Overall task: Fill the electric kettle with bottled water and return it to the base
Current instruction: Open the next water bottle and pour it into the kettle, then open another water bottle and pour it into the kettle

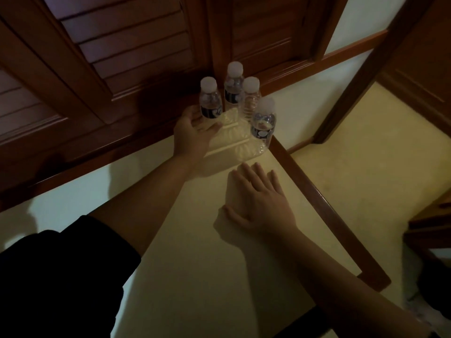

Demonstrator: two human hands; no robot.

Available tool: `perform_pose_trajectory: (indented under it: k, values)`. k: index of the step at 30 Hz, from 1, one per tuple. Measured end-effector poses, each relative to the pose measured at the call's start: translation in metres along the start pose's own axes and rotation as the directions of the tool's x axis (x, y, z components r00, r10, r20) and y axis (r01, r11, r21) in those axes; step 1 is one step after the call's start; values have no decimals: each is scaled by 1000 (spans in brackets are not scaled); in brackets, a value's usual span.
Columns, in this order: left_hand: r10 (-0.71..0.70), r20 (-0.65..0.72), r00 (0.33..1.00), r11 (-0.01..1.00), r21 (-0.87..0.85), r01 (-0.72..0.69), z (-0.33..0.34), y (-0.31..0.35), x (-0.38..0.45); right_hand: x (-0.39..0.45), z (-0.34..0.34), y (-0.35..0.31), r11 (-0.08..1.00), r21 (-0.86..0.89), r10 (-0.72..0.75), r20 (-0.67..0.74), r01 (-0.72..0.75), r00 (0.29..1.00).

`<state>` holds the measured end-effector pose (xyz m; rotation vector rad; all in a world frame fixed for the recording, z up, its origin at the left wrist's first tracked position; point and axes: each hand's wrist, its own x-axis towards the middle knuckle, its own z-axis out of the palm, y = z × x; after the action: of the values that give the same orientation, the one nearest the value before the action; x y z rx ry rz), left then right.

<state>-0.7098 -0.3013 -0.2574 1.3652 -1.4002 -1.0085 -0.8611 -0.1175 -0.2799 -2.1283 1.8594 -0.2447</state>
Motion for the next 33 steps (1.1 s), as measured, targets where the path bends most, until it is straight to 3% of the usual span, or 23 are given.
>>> perform_pose_trajectory:
  k: [21, 26, 29, 33]
  values:
    - [-50, 64, 997, 999, -16, 51, 6, -12, 19, -1, -3, -4, 1000, -4, 23, 7, -23, 1000]
    - [-12, 33, 999, 989, 149, 7, -35, 1, -32, -3, -8, -3, 998, 48, 29, 29, -30, 999]
    - [20, 138, 990, 941, 332, -66, -81, 5, -90, -13, -20, -20, 987, 152, 39, 51, -46, 998]
    - [-4, 300, 954, 726, 657, -203, -151, 4, -188, -32, -26, -68, 976, 216, -46, 42, 35, 998]
